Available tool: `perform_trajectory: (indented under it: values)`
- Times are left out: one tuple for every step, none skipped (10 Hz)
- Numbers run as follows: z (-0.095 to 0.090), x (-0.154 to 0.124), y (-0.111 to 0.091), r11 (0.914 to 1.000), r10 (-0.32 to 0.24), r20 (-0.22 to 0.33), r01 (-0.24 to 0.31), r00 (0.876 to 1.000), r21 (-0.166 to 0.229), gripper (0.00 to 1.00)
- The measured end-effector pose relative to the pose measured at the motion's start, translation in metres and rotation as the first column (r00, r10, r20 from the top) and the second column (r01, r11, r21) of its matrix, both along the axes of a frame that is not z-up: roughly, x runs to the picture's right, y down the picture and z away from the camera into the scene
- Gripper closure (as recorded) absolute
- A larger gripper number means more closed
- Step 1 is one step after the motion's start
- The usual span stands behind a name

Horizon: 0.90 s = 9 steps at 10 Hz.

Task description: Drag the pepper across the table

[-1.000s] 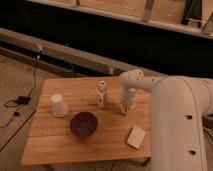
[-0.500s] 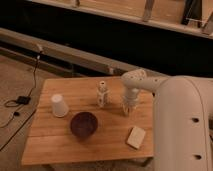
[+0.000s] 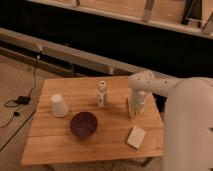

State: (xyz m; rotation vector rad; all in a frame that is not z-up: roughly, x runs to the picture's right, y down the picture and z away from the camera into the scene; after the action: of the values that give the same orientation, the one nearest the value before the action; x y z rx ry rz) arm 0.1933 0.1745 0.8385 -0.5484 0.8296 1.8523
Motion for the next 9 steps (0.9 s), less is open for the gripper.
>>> perform_trajectory:
  values:
    - [-0.007, 0.009, 0.005, 0.9997, 0.025, -0.016, -0.025, 1.000, 0.007, 1.00]
    - [-0.013, 0.017, 0.010, 0.9989, 0.045, -0.030, -0.045, 0.999, 0.010, 1.00]
    - [-0.017, 0.023, 0.014, 0.9982, 0.059, -0.039, -0.059, 0.997, 0.013, 1.00]
    - [-0.023, 0.031, 0.019, 0.9968, 0.079, -0.048, -0.078, 0.996, 0.021, 1.00]
    - [-0.027, 0.036, 0.024, 0.9954, 0.093, -0.052, -0.092, 0.994, 0.027, 1.00]
    - [-0.030, 0.040, 0.028, 0.9940, 0.106, -0.056, -0.104, 0.993, 0.033, 1.00]
    - [-0.035, 0.047, 0.034, 0.9918, 0.124, -0.061, -0.122, 0.990, 0.040, 1.00]
    - [-0.040, 0.056, 0.039, 0.9881, 0.148, -0.066, -0.144, 0.987, 0.054, 1.00]
    - [-0.043, 0.062, 0.041, 0.9848, 0.165, -0.068, -0.160, 0.984, 0.069, 1.00]
